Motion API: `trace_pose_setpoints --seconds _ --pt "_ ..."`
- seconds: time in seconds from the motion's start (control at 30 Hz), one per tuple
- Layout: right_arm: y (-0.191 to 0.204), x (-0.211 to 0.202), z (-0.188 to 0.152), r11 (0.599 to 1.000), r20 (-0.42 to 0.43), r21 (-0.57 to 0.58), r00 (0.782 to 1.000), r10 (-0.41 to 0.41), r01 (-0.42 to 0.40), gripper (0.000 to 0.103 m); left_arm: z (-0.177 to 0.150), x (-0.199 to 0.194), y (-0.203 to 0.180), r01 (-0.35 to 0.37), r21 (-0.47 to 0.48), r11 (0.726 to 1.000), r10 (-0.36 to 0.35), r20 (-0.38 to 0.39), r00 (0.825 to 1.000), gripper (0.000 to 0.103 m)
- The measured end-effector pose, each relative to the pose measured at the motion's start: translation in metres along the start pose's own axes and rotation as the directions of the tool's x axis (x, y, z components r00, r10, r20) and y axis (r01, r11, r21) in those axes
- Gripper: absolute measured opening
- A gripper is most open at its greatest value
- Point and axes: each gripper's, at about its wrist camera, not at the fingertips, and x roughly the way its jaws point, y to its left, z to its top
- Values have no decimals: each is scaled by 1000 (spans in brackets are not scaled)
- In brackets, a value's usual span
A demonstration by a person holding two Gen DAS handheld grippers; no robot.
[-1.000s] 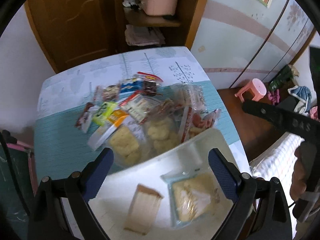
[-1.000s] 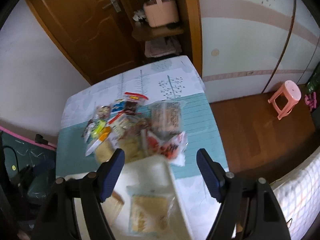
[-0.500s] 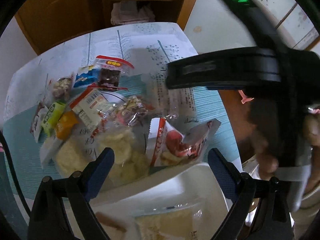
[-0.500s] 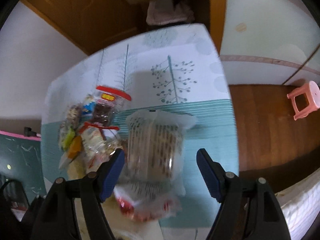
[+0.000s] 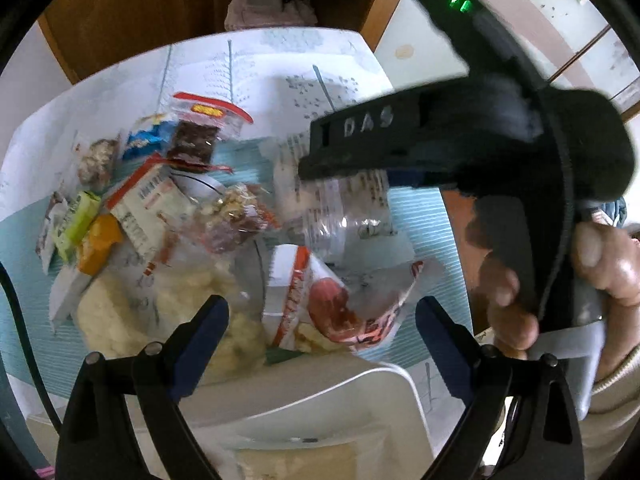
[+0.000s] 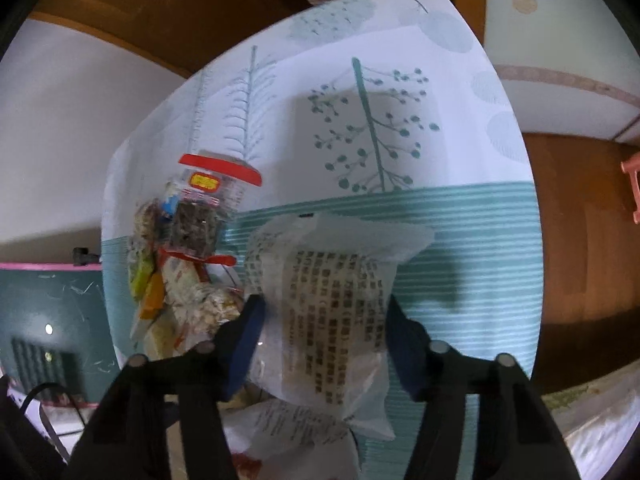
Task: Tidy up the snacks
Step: 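Carry both packs over the white tray and release them inside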
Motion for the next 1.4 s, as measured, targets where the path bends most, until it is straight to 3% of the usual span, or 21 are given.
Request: trace_pose_setpoints --seconds 0.23,0.33,0.43,0.53,0.57,0.7,1.0,1.17,1.4 --pt "-15 -20 11 1000 59 -10 998 -5 5 48 2 26 -15 7 -8 1000 -8 -66 998 95" --pt "-30 -25 17 1000 60 26 998 14 -15 48 2 39 -21 -77 22 997 79 -101 992 95" --pt "-42 -29 19 998 78 62 997 23 -28 48 2 52 -26 -97 38 995 102 -154 983 94" --pt "-48 -32 19 996 85 78 996 27 -34 48 2 56 -29 -91 38 995 96 -161 982 80" --pt "-49 -32 19 996 86 79 996 28 -34 48 2 54 -31 -88 37 995 93 -150 984 77" --pt "-52 -34 17 996 87 81 996 34 -41 48 7 45 -30 -81 34 996 84 -109 990 46" --pt "-43 -48 10 995 137 79 989 57 -68 48 7 -10 -6 -39 -87 995 46 76 996 43" --pt "-24 -73 3 994 182 50 979 92 -102 48 4 -85 8 -38 -101 994 61 231 971 43" --pt "30 -128 -36 987 271 -53 949 159 -150 48 -45 -183 34 -115 -50 992 125 367 922 44"
